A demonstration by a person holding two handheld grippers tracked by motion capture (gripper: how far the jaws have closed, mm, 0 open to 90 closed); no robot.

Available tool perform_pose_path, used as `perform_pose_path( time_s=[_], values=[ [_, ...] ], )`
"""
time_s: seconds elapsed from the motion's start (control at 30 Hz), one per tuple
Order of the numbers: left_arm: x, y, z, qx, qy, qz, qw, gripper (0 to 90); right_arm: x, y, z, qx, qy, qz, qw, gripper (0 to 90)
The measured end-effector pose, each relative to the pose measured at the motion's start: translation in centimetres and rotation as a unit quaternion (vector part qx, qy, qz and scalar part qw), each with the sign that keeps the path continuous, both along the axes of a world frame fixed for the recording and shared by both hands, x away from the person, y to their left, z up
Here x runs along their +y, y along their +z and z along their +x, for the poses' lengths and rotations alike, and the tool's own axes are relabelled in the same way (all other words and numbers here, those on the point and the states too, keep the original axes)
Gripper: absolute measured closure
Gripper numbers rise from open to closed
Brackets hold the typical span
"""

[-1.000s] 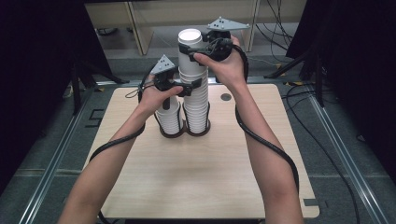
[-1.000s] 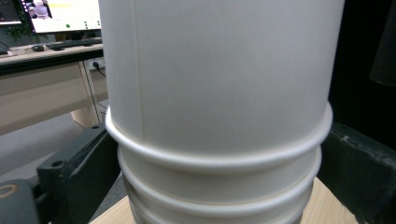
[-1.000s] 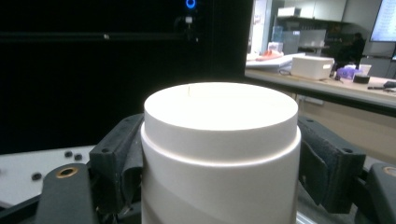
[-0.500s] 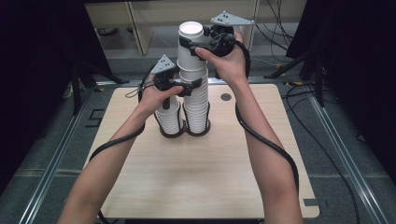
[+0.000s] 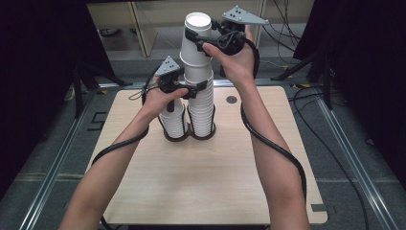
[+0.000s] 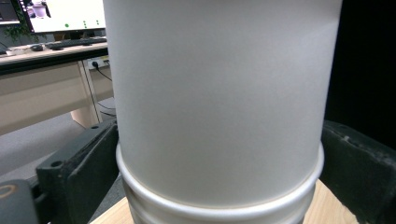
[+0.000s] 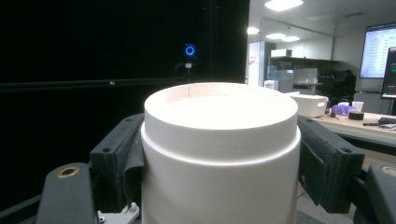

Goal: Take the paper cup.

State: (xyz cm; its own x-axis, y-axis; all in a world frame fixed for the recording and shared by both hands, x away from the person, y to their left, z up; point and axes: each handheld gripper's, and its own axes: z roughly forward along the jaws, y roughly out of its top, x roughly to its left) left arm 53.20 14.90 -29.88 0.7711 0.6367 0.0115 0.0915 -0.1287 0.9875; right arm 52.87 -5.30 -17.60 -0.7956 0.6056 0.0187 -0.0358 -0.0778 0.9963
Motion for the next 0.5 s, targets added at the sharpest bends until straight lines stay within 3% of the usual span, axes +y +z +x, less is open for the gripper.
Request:
perform_pose_path(
  time_s=[0.5],
  values=[
    [-0.11, -0.02, 0.02, 0.0, -0.001, -0.004, 1.0, 3.0, -0.45, 0.87, -0.69, -0.026, -0.002, 0.023, 0.9994, 24.9]
  ],
)
